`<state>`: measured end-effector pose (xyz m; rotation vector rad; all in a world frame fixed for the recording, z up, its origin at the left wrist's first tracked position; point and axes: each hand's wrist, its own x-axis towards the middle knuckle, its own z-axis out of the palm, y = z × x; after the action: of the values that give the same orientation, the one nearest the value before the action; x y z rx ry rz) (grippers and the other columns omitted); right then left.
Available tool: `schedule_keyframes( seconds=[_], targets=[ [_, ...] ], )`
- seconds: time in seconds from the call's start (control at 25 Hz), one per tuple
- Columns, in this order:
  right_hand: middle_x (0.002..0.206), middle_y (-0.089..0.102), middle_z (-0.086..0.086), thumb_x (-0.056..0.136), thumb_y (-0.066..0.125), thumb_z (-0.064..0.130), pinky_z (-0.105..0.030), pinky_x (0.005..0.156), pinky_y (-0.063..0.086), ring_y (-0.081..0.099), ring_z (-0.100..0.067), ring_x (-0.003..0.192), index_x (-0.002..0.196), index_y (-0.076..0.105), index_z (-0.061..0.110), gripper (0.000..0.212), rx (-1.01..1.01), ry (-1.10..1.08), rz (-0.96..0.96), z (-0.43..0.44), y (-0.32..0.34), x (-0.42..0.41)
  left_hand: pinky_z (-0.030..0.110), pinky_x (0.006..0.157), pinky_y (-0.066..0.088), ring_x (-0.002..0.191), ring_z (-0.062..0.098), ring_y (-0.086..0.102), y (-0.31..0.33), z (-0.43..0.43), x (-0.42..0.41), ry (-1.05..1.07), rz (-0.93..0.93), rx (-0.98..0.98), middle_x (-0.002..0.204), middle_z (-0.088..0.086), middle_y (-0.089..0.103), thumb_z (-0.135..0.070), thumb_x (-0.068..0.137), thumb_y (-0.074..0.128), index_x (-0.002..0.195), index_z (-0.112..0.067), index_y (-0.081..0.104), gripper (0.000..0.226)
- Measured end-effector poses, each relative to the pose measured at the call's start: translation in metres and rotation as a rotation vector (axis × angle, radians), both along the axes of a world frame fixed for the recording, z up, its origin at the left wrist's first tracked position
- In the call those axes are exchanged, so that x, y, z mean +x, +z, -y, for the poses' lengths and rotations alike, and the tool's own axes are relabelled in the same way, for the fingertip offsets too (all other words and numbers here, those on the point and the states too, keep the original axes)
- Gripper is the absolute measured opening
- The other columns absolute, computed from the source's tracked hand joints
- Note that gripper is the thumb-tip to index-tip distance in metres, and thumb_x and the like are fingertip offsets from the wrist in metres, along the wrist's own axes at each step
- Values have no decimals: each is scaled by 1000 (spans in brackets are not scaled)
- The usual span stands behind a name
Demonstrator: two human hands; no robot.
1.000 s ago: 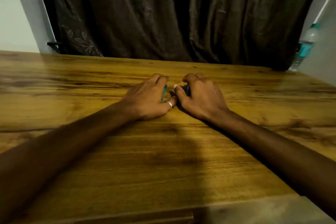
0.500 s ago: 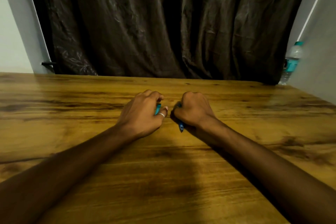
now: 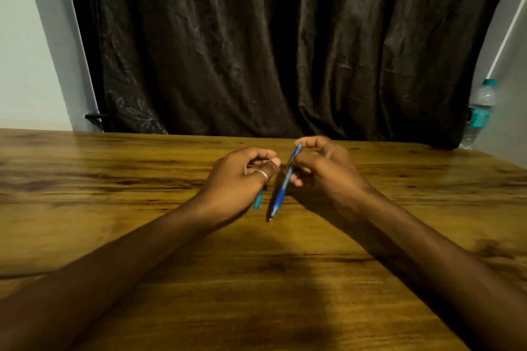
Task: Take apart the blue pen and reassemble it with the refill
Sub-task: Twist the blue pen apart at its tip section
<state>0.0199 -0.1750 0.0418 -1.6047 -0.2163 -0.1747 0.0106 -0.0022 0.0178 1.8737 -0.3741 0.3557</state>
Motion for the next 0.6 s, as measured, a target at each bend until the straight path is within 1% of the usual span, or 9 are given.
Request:
schedule_keyframes(
  seconds=[0.04,0.08,0.12,0.16,0.24,0.28,0.4,0.48,0.6],
  targets=[
    [65,71,-8,90,61,-4,-24,51,57,67,-19,56,110,59,9,24,62,26,-7,0,2,-2,29,88,59,100,12,74,0,1,0,-54,-71,-85,107,1,77,-22,98,63,123,-16,68,27],
    [68,73,-9,90,61,-5,-24,53,58,70,-18,59,110,59,10,25,106,51,-25,0,1,-3,31,86,60,99,16,75,1,2,-1,-94,-117,-135,106,5,78,-18,98,63,124,-12,68,27],
    [70,75,-9,89,62,-4,-24,55,59,72,-18,61,111,60,10,26,128,75,-40,-1,0,-5,32,83,60,95,17,76,1,1,-1,-123,-148,-158,104,6,79,-15,97,64,124,-10,68,27],
    [72,76,-10,89,63,-4,-24,55,59,73,-18,63,111,61,10,26,126,96,-47,-2,-1,-6,35,83,61,92,16,77,1,0,-2,-144,-171,-168,101,7,80,-13,97,64,123,-8,68,27],
    [76,76,-14,90,64,-3,-23,55,58,72,-18,64,111,64,8,24,115,115,-40,-1,-5,-4,45,87,59,89,17,77,1,-2,-4,-179,-209,-169,98,6,81,-8,96,65,118,-7,70,23],
    [79,77,-15,91,64,-1,-22,56,58,72,-17,66,110,66,7,21,122,114,-37,-1,-5,-4,45,87,59,88,16,77,1,-4,-4,-199,-228,-172,97,5,81,-7,95,65,116,-7,71,22],
    [87,75,-12,95,62,6,-21,63,59,71,-14,73,106,70,3,15,203,121,-68,3,-5,0,36,79,63,88,17,76,3,-10,-5,-256,-297,-221,98,5,79,-5,93,66,111,-12,73,20],
    [85,74,-9,95,61,7,-19,65,58,69,-11,74,103,73,2,15,238,147,-86,5,-4,1,30,74,62,93,19,77,4,-11,-5,-282,-347,-260,101,7,79,-6,93,66,109,-14,74,20],
    [78,73,-4,96,61,8,-20,66,55,67,-9,72,100,73,5,13,237,185,-78,4,-4,1,30,72,62,94,20,77,2,-11,-4,-323,-363,-248,99,8,80,-13,91,69,111,-10,74,21]
  ],
)
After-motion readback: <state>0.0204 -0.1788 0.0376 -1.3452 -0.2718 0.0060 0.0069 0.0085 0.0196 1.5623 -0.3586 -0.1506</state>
